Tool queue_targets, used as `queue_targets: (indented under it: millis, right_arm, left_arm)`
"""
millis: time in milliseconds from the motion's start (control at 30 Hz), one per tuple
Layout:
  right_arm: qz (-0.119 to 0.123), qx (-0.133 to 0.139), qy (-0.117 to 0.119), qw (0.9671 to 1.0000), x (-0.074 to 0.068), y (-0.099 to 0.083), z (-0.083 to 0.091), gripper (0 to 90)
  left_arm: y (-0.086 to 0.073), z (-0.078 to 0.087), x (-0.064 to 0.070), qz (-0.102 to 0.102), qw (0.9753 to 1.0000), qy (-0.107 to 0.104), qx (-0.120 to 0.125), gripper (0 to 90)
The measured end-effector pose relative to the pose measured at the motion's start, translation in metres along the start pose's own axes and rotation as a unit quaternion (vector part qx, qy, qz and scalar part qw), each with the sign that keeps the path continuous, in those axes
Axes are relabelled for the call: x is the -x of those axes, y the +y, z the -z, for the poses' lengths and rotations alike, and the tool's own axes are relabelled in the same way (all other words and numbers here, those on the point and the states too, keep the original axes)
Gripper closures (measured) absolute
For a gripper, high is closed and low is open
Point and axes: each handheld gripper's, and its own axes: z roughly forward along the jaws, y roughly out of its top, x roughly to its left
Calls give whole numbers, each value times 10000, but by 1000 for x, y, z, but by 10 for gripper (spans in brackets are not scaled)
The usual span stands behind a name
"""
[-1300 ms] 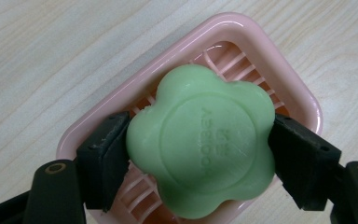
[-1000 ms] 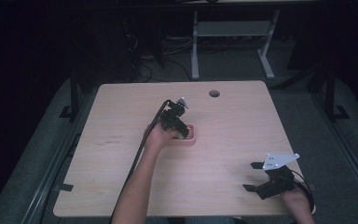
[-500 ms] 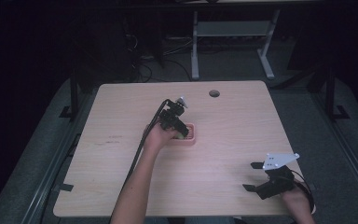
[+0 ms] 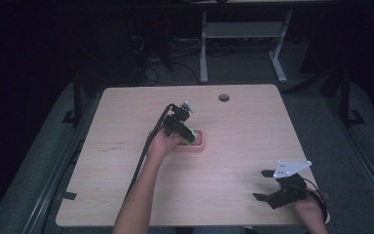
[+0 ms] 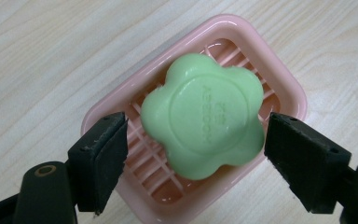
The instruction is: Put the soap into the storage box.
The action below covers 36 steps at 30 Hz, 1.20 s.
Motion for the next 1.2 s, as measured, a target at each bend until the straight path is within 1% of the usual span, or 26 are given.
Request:
queue_targets:
  millis: [67,167,300,367,400,467,500,633,700,733,833,933,1133,1200]
  right_arm:
    - [6,-9,5,10000,0,0,0,137]
    - [-1,13,-12,10000,1,0,0,138]
    - [-81,33,-22,10000,3,-2,1,138]
    - [-98,22,-32,9999,3,-2,1,137]
    - [-80,31,-37,10000,4,-3,1,138]
    - [-69,31,-43,10000,4,-3,1,138]
    - [-66,27,-50,10000,4,-3,1,138]
    - [-102,17,-50,9999,4,-2,1,138]
    - [-93,10,-65,9999,4,-2,1,138]
    - [-96,7,-67,9999,4,-2,1,138]
    - [-78,2,-81,9999,5,-3,1,138]
    - [-96,7,-87,9999,6,-3,1,138]
    - [-93,-8,-98,9999,6,-4,1,138]
    - [-126,-21,-102,9999,5,-4,1,138]
  left_arm:
    - [-2,1,-1,26,10000,-8,2,214]
    - [-3,3,-2,13,10000,9,16,215]
    - [-4,6,-1,-16,10000,-22,18,215]
    - [-5,8,0,-33,10000,-38,81,215]
    - [-5,8,0,-78,9999,-41,56,215]
    - [-7,9,2,-66,9999,-42,67,215]
    - [-7,9,3,-95,9999,-72,56,215]
    - [-8,9,5,-156,9999,-47,50,216]
    - [-8,10,7,-160,9998,-42,100,218]
    - [-8,10,7,-190,9998,-28,83,218]
    - [-11,11,8,-196,9998,-14,99,218]
    - [-14,12,8,-265,9996,-5,30,218]
    - [-19,16,10,-309,9995,-23,49,217]
    - [-20,17,12,-287,9995,-28,111,217]
